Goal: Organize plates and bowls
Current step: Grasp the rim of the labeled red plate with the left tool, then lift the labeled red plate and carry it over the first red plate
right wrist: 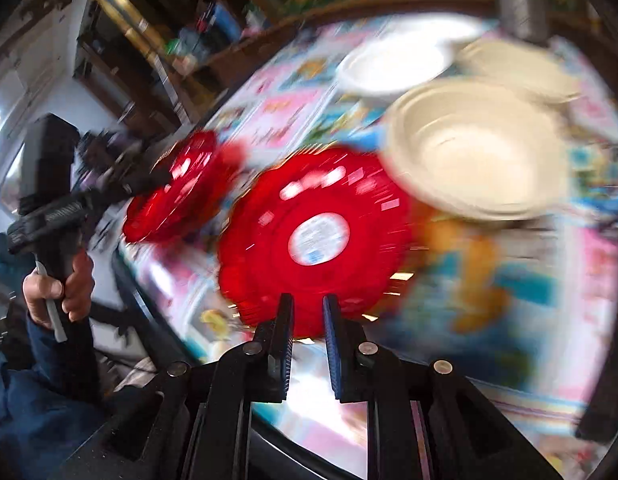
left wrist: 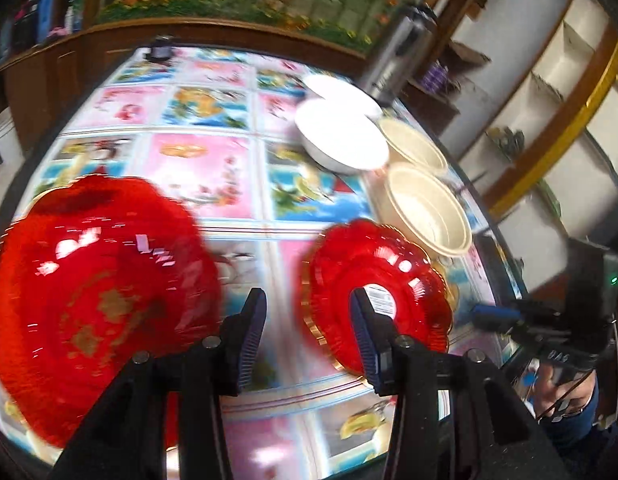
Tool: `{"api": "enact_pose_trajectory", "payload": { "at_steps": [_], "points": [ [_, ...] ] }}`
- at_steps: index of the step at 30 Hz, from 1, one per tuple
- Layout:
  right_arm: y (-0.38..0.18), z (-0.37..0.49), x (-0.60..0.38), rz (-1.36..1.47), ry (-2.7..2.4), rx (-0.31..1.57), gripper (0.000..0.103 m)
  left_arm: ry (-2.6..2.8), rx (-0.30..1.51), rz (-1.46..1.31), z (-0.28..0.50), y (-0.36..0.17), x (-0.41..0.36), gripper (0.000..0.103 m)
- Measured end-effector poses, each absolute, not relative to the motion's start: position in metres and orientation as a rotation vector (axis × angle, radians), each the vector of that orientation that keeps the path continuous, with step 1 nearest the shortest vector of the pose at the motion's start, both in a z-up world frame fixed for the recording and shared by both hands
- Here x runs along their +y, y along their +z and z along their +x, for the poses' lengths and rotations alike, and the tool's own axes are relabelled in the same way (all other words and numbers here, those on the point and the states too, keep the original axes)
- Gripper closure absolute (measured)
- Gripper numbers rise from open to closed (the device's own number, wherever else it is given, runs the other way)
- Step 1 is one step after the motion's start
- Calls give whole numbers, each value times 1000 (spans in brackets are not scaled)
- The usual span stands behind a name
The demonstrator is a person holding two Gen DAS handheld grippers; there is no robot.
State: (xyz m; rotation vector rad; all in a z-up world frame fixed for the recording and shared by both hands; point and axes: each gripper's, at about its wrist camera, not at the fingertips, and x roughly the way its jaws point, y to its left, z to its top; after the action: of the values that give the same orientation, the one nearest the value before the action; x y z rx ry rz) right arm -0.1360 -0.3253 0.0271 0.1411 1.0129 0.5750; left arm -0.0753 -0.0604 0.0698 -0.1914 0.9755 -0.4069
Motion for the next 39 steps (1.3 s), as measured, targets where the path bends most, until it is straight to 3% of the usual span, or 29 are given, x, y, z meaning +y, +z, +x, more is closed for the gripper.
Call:
{"api": "enact_pose_trajectory", "payload": {
  "at_steps": [6, 18, 20, 22, 39],
  "points": [
    [15, -132, -368, 277, 481, 995, 87, -375, 1019, -110, -60, 56, -92, 61],
    [-1, -116, -363, 392, 535, 1033, 87, -328, 1072, -13, -46, 32, -113, 61],
    [-4, -114, -361, 402, 540, 1044, 87, -327, 1067, 8, -48, 29, -119, 68],
    [-7, -114, -357, 410, 550, 1050, 83, -315, 1048, 22, -52, 28, -121, 70],
    [14, -132, -340, 312, 534, 981, 86, -337, 963, -57, -79, 56, -106, 70]
  ]
}}
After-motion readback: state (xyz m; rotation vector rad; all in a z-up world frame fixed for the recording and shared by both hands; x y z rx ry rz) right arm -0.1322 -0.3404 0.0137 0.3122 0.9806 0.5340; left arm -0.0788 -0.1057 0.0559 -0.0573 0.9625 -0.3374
